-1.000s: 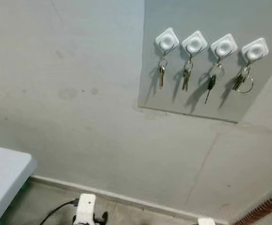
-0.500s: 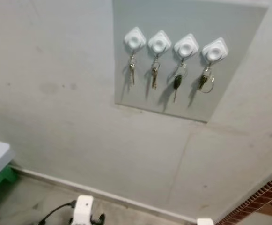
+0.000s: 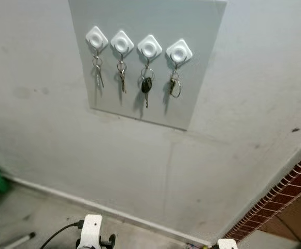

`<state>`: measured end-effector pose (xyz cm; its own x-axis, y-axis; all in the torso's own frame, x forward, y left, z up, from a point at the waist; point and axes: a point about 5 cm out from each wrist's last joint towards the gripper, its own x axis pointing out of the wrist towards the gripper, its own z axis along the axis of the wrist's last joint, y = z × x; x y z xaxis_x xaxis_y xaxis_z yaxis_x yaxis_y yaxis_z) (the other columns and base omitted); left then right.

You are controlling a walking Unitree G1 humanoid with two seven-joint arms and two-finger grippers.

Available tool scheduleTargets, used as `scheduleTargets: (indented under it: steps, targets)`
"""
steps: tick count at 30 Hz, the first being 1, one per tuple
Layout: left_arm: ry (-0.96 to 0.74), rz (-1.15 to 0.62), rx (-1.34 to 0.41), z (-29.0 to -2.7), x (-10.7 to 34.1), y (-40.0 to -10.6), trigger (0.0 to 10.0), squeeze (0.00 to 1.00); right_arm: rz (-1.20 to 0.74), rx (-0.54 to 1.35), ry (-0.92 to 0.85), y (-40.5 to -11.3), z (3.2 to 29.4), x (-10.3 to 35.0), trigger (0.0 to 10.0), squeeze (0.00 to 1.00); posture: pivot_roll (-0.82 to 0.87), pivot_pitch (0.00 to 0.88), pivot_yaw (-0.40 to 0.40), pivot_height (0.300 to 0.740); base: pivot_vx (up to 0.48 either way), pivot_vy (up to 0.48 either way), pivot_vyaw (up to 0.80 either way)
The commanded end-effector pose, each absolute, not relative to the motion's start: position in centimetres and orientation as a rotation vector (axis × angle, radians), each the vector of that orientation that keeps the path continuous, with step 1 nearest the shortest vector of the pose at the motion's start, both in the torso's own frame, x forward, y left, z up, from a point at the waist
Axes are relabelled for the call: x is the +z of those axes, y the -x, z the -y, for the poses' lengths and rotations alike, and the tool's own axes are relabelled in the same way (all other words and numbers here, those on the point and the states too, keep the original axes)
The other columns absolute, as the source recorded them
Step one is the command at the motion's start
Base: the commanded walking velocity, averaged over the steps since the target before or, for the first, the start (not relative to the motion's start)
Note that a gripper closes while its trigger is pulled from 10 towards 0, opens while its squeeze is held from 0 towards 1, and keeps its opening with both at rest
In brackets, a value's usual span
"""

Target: Hang keys on a hook

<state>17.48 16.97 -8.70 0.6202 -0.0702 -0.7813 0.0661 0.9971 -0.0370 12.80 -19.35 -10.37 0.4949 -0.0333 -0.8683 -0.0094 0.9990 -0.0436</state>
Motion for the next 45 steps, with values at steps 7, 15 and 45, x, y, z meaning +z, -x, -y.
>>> scheduleTargets:
  steps: [7, 15, 45]
  targets:
    - [0.004, -0.898, -0.072, -17.22, -8.61, -17.65, 10.0, 0.00, -1.043, -0.019, 0.048, -13.06, 19.35, -10.28, 10.0, 0.00, -0.03, 0.000, -0.008, 0.740, 0.000, 0.000, 0.00]
    - [0.014, -0.898, -0.070, -17.20, -8.60, -17.68, 10.0, 0.00, -1.048, -0.022, 0.044, -12.95, 19.32, -10.33, 10.0, 0.00, -0.03, 0.006, -0.009, 0.740, 0.000, 0.000, 0.00]
    - [-0.005, -0.893, -0.086, -17.32, -8.50, -17.85, 10.0, 0.00, -1.081, -0.012, 0.057, -12.79, 18.85, -10.51, 10.0, 0.00, -0.02, 0.031, 0.002, 0.740, 0.000, 0.032, 0.00]
